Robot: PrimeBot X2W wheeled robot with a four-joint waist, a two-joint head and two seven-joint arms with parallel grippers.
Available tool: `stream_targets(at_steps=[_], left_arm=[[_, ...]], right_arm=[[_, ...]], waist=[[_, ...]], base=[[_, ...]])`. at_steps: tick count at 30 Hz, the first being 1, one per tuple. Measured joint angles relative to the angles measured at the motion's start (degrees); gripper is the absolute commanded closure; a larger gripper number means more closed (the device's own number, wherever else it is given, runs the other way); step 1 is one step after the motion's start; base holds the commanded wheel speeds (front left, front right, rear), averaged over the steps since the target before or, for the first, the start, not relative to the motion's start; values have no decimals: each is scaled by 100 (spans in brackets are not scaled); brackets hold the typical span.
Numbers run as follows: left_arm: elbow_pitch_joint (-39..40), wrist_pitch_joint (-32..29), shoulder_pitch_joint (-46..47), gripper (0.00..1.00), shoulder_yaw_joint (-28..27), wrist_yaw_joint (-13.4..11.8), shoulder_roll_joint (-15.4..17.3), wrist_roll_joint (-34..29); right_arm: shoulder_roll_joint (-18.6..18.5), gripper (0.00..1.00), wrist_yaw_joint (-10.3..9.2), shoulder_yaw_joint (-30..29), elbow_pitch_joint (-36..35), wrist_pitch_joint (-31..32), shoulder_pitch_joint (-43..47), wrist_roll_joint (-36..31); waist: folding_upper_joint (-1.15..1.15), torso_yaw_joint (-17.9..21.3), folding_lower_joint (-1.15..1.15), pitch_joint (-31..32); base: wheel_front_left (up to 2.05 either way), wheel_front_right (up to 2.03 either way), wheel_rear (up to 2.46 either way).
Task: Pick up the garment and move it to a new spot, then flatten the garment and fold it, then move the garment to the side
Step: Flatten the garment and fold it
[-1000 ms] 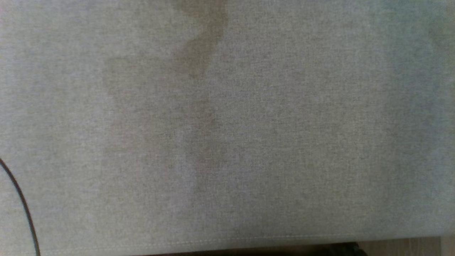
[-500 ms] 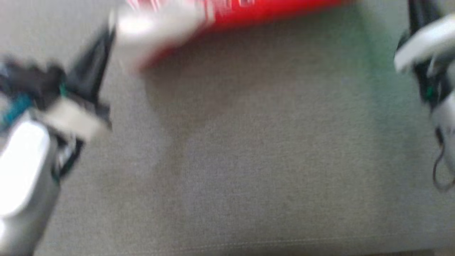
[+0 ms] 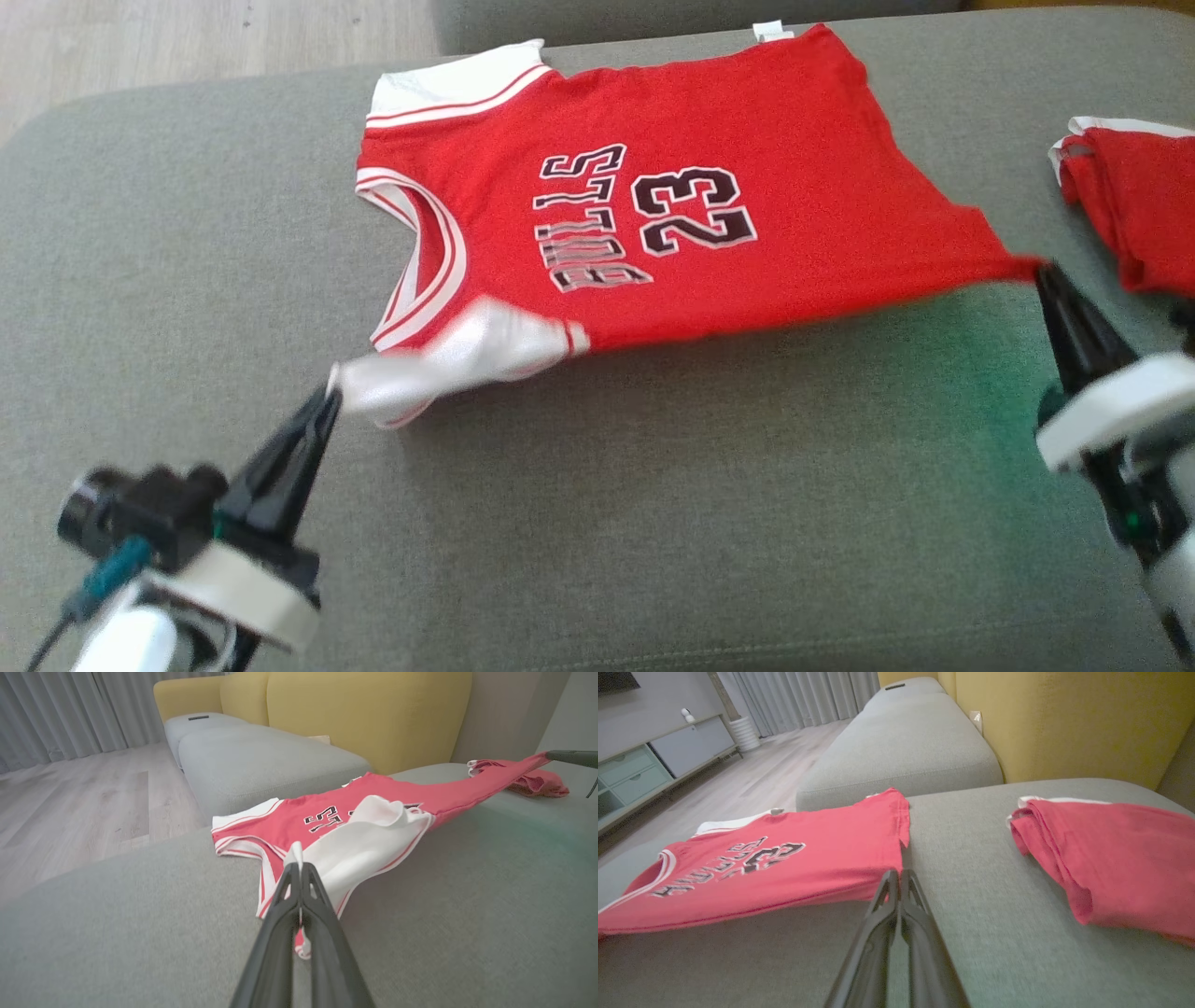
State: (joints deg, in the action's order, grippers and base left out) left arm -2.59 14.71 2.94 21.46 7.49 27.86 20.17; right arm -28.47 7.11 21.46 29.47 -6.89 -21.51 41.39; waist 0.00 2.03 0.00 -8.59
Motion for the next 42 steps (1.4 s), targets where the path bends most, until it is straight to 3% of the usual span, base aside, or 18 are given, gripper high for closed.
stream_targets(at_steps=[9, 16, 25, 34, 42], left_arm=[[274, 0, -633, 100, -216, -25, -64, -115], [187, 0, -392, 100, -208, -22, -218, -144], [-428, 0, 1035, 100, 105, 2, -318, -218], [-954, 0, 2463, 100, 781, 7, -259, -255], [-1034, 0, 3028, 100, 814, 7, -235, -433]], right_arm=[[250, 100, 0, -1352, -1627, 758, 1436, -694], [1022, 100, 0, -2117, -2575, 1545, 1858, -1301], [1145, 100, 0, -2347, -2249, 1845, 1100, -1645], [1115, 100, 0, -2329, -1699, 1771, 262, -1967], [1145, 100, 0, -2346, -1376, 1523, -159, -2203]], waist=[[0, 0, 0, -98], [0, -60, 0, -322], [0, -180, 0, -727], [0, -297, 0, -1173], [0, -304, 0, -1415]], base=[[0, 0, 0], [0, 0, 0], [0, 0, 0], [0, 0, 0], [0, 0, 0]])
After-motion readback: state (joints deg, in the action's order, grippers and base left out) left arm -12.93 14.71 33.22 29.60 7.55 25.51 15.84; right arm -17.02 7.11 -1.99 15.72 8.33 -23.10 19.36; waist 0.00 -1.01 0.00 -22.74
